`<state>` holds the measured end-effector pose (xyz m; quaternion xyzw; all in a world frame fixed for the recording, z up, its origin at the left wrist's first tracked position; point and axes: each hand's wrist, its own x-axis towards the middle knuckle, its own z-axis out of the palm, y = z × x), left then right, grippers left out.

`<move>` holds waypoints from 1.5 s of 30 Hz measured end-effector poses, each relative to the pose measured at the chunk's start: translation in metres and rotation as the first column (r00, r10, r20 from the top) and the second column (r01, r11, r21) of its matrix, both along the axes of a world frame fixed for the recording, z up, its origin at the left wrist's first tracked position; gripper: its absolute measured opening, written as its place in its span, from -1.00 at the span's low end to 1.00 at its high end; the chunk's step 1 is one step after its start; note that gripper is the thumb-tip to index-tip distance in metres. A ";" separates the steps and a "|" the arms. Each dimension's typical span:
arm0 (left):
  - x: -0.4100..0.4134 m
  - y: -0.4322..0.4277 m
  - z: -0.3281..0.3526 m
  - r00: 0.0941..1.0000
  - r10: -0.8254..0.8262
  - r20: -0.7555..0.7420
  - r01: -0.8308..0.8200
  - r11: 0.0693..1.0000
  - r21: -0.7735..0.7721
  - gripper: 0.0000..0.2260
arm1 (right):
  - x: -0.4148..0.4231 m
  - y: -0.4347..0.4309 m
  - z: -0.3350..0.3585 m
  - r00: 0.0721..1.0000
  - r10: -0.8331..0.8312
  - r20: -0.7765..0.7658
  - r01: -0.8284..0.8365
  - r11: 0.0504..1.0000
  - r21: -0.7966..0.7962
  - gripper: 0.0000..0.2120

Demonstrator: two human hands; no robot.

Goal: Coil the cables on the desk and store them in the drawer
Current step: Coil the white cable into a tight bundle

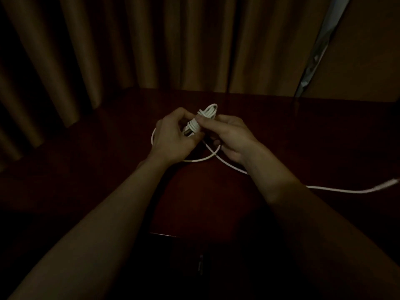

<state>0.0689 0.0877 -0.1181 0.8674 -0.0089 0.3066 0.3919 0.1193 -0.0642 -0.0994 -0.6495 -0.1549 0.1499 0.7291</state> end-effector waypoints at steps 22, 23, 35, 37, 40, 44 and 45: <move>0.000 0.001 0.000 0.998 -0.012 0.055 0.013 1.000 -0.014 -0.68 | -0.009 0.007 -0.001 0.993 -0.031 0.115 0.039 0.997 -0.069 -0.75; 0.000 0.000 0.000 0.998 -0.015 0.054 0.015 1.000 0.003 -0.68 | -0.009 0.007 -0.001 0.990 -0.055 0.133 0.065 0.995 -0.076 -0.70; 0.000 0.001 0.011 0.927 -0.370 -0.069 0.322 0.874 -0.364 -0.79 | 0.001 -0.003 -0.002 0.977 0.054 0.204 -0.025 0.990 -0.142 -0.79; -0.001 0.001 0.010 0.929 -0.365 -0.066 0.318 0.874 -0.366 -0.78 | 0.003 -0.002 -0.004 0.986 0.059 0.153 -0.043 0.993 -0.108 -0.81; -0.001 -0.001 0.008 0.953 -0.301 -0.043 0.266 0.893 -0.364 -0.74 | 0.003 0.000 -0.003 0.997 0.016 0.069 -0.011 0.997 -0.073 -0.75; 0.000 -0.001 0.006 0.984 -0.180 -0.007 0.166 0.920 -0.356 -0.68 | 0.003 0.000 -0.002 1.000 0.014 -0.002 -0.014 0.999 -0.040 -0.79; 0.000 -0.002 0.005 0.987 -0.158 0.012 0.152 0.928 -0.339 -0.65 | 0.001 0.000 -0.001 0.999 0.042 -0.019 -0.042 0.999 -0.025 -0.77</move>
